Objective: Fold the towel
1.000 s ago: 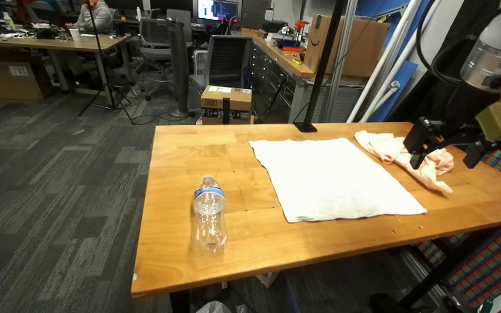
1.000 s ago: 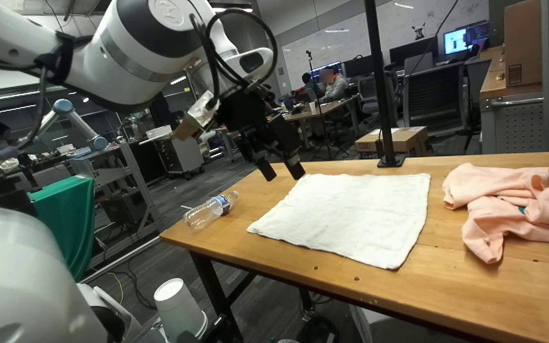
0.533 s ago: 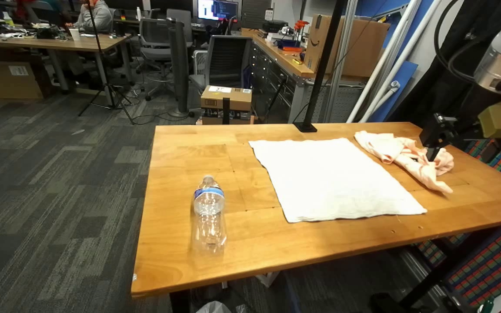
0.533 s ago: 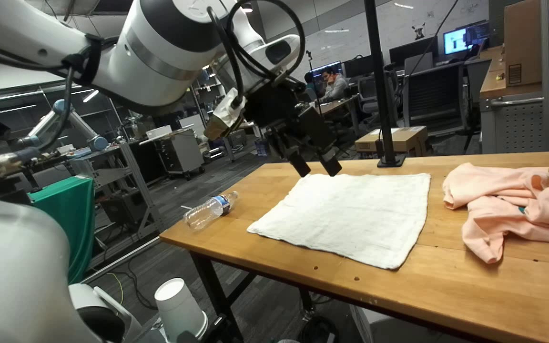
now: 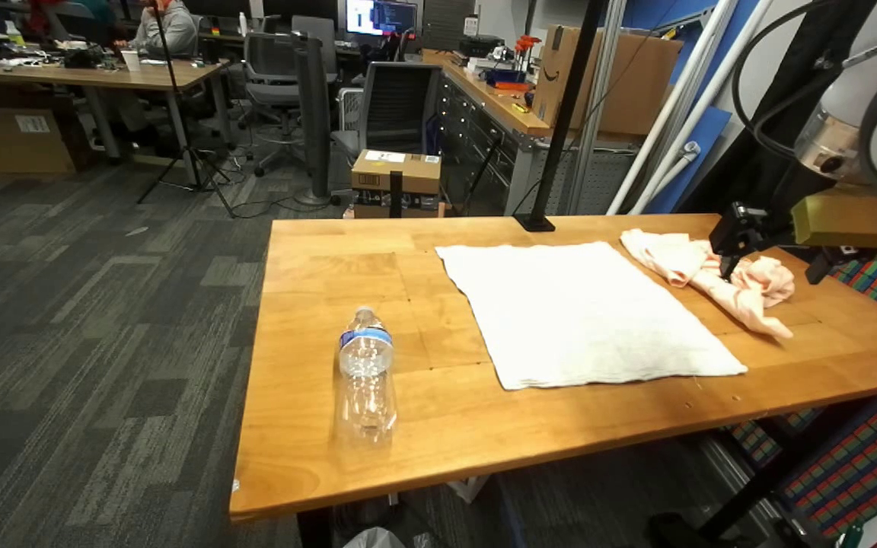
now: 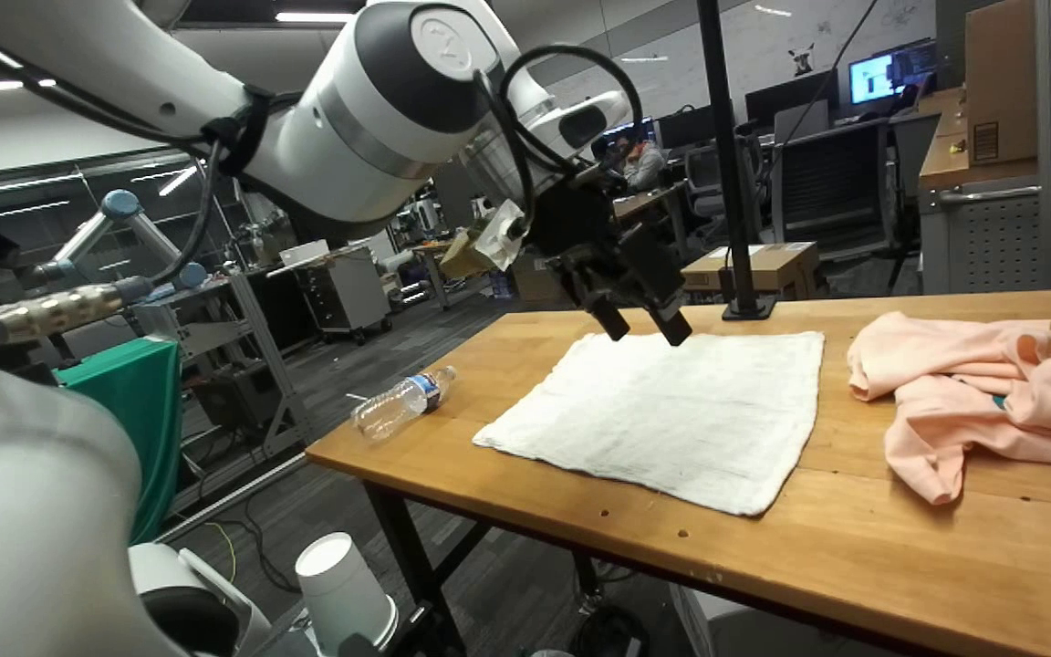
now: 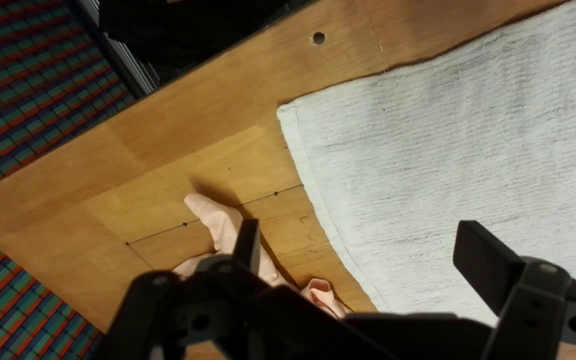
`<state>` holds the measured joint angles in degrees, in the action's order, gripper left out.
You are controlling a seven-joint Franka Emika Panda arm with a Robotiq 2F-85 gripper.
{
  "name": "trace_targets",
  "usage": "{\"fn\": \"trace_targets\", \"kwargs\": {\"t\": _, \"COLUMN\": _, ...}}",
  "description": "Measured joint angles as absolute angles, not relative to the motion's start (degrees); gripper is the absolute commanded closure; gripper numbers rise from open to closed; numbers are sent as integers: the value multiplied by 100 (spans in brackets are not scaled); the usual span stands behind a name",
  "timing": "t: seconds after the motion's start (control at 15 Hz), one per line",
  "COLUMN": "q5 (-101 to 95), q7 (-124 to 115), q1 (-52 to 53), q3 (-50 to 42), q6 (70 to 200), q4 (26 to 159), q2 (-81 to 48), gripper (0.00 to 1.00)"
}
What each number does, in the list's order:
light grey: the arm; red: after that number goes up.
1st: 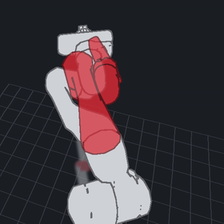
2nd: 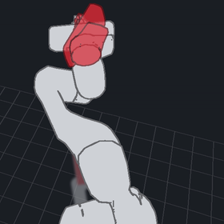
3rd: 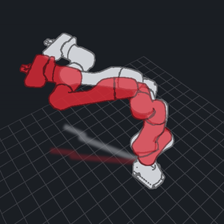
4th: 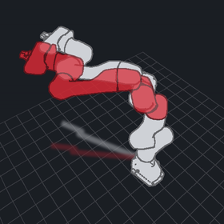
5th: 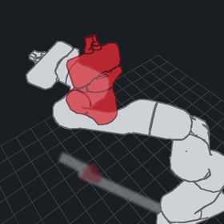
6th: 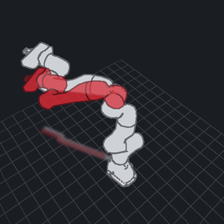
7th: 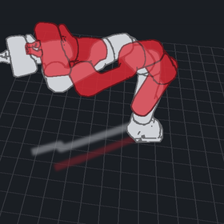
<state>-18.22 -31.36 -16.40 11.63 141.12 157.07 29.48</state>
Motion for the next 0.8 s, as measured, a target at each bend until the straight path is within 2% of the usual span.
{"fn": "trace_targets", "kwargs": {"t": 0.4, "q5": -2008, "q7": -3135, "q1": -1696, "q3": 1037, "q6": 14144, "q4": 15020, "q2": 1954, "gripper": 0}}
{"fn": "trace_targets", "kwargs": {"t": 0.8, "q5": -2035, "q7": -3108, "q1": -1647, "q3": 522, "q6": 14161, "q4": 14480, "q2": 816, "gripper": 0}}
